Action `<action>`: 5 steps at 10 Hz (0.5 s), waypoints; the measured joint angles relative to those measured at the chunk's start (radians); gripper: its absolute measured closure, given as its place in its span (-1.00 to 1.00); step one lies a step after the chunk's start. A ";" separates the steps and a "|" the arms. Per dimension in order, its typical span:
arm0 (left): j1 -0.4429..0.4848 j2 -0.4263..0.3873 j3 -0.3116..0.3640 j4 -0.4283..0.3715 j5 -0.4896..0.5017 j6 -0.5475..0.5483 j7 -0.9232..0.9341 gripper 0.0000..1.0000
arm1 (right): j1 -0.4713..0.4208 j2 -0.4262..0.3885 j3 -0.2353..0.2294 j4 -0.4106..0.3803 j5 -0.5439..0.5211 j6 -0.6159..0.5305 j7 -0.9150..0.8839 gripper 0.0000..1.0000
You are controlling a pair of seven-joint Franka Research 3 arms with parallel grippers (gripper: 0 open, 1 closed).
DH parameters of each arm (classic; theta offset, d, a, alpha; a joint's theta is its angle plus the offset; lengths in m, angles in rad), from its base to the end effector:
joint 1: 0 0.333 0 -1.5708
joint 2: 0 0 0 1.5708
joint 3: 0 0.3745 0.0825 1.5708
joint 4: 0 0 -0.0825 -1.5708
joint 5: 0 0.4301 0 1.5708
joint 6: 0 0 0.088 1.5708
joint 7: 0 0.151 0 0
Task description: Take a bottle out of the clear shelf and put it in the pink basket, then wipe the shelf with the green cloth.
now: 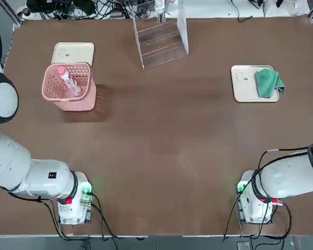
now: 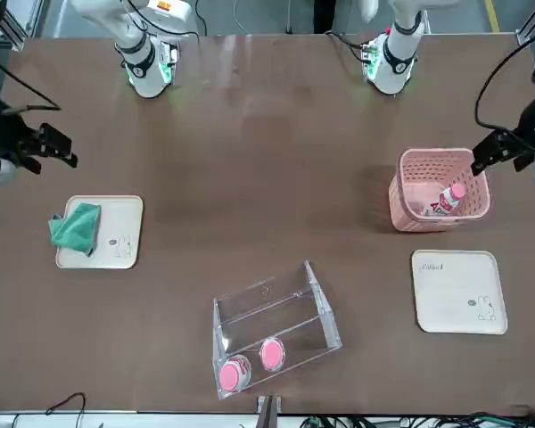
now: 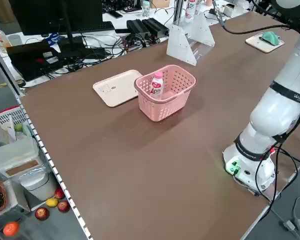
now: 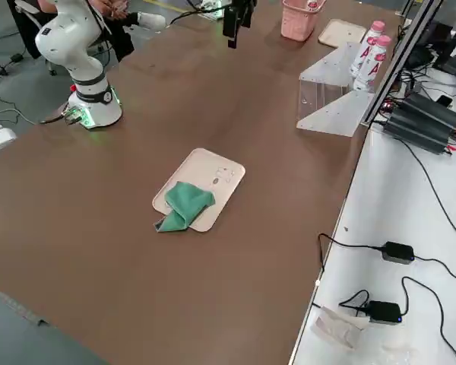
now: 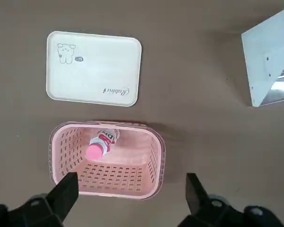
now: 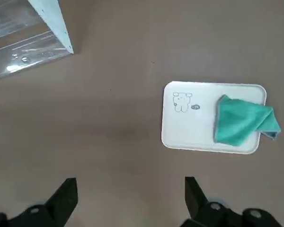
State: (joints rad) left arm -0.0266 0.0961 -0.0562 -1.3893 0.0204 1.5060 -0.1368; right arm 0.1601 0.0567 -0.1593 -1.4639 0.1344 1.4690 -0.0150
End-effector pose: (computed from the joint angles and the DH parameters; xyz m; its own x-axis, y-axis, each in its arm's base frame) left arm 0.6289 -0.0470 0.6677 0.9982 0.0557 0.0226 0.0559 -0.9984 -0.0120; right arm 0.6088 0.0248 0.6525 0.9984 0.0291 -0.0482 0.0228 -0.9918 -0.1257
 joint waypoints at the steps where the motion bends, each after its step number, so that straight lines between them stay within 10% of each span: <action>1: 0.000 0.000 0.000 0.000 0.000 0.000 0.000 -1.00 | -0.013 -0.005 -0.001 0.004 -0.002 -0.004 0.004 -1.00; 5: -0.001 0.000 -0.001 0.000 0.000 0.000 0.000 -1.00 | -0.023 -0.014 0.005 -0.032 -0.065 0.053 0.006 -1.00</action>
State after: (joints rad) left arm -0.0273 0.0961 -0.0568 -1.3894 0.0204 1.5060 -0.1368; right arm 0.1373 0.0427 -0.1539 -1.4961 0.0689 1.5225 -0.0089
